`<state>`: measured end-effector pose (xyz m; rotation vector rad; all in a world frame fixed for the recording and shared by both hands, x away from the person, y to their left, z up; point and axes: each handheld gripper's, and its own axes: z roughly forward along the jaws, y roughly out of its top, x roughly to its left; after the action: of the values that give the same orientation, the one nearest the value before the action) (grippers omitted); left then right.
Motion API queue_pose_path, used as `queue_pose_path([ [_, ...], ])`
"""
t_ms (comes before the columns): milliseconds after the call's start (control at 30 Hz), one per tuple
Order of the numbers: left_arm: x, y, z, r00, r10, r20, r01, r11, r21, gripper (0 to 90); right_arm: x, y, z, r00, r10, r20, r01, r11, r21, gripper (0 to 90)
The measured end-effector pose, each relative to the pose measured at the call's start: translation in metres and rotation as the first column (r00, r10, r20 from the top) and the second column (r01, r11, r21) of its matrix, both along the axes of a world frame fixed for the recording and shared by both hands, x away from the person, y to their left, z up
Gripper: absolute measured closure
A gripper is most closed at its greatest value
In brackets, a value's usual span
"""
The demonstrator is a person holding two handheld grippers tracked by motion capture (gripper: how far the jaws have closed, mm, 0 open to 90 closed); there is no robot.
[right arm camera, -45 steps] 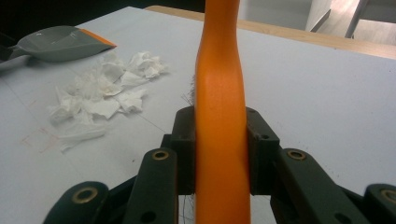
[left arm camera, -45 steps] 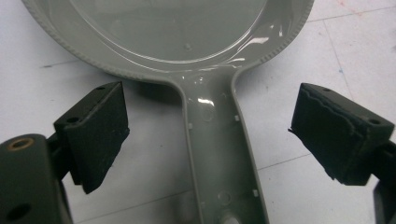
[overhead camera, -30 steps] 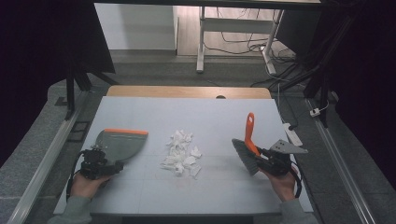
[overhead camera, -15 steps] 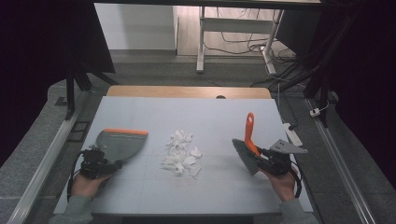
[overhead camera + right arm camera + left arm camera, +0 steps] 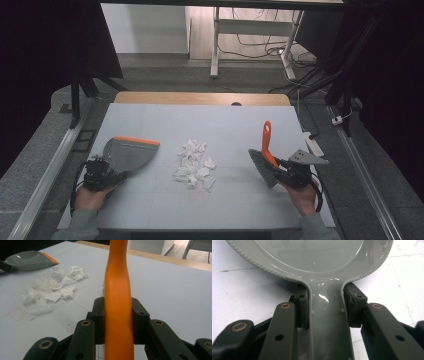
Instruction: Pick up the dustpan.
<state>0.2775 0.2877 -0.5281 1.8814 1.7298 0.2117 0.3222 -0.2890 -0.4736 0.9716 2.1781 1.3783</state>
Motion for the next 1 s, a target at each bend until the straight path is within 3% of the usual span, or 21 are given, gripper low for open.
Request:
queue_pose_path([
  [367,-0.001,0.005,0.002,0.9999,0.003,0.011,-0.003,1.0000,-0.009,61.3,0.000,0.001,0.000,1.0000,0.001,0.002,-0.001,1.000,-0.009,69.3],
  [667,-0.006,0.010,0.009,0.9962,-0.015,0.086,0.016,0.9998,-0.012,61.4,-0.001,0.002,0.002,0.9999,0.002,0.013,-0.002,1.000,-0.007,69.3],
  [800,-0.007,0.012,0.011,0.9899,-0.050,0.133,0.054,0.9983,-0.024,61.4,0.000,0.002,0.002,1.0000,0.007,0.007,-0.007,1.000,0.009,69.4],
  [1000,-0.008,0.015,0.013,0.9833,-0.071,0.168,0.078,0.9964,-0.034,61.4,0.000,0.005,0.002,0.9998,0.018,0.005,-0.018,1.000,0.011,69.4],
])
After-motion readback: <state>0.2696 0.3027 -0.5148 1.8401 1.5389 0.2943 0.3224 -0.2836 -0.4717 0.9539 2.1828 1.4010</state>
